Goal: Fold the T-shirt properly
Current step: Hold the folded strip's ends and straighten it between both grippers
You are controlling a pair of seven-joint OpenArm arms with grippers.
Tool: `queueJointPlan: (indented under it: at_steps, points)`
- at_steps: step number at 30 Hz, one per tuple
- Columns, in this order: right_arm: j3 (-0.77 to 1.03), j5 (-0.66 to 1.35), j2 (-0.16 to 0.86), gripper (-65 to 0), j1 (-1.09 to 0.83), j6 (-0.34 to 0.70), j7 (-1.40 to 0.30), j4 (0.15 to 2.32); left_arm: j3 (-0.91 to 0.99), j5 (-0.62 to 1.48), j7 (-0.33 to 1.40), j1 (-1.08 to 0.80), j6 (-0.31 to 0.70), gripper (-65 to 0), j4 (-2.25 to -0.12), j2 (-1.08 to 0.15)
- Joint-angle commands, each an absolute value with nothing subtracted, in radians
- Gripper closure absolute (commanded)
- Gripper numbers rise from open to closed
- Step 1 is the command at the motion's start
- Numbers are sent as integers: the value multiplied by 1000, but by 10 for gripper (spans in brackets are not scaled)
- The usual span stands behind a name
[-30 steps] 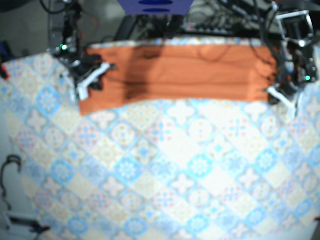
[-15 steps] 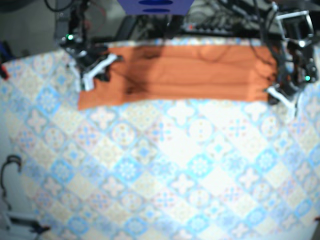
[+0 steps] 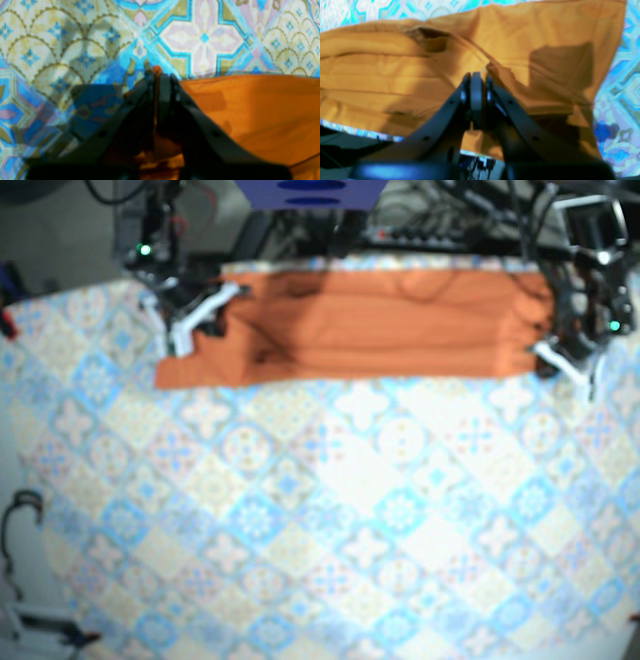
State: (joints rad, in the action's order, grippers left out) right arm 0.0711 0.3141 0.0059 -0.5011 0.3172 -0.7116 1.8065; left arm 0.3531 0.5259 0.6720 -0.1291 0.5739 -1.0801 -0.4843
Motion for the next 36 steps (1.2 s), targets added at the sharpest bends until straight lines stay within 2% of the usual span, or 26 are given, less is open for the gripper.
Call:
queueJointPlan:
  at_steps: [1, 11, 36]
  points:
    - [74, 323, 12, 0, -503, 325, -699, 1827, 361, 527, 667, -125, 575, 0, -1095, -526]
    - [74, 323, 12, 0, -504, 325, -700, 1827, 361, 532, 667, -125, 575, 0, -1095, -565]
    - [170, 323, 12, 0, -496, 325, -733, 1819, 360, 535, 665, -186, 575, 0, -1096, -558]
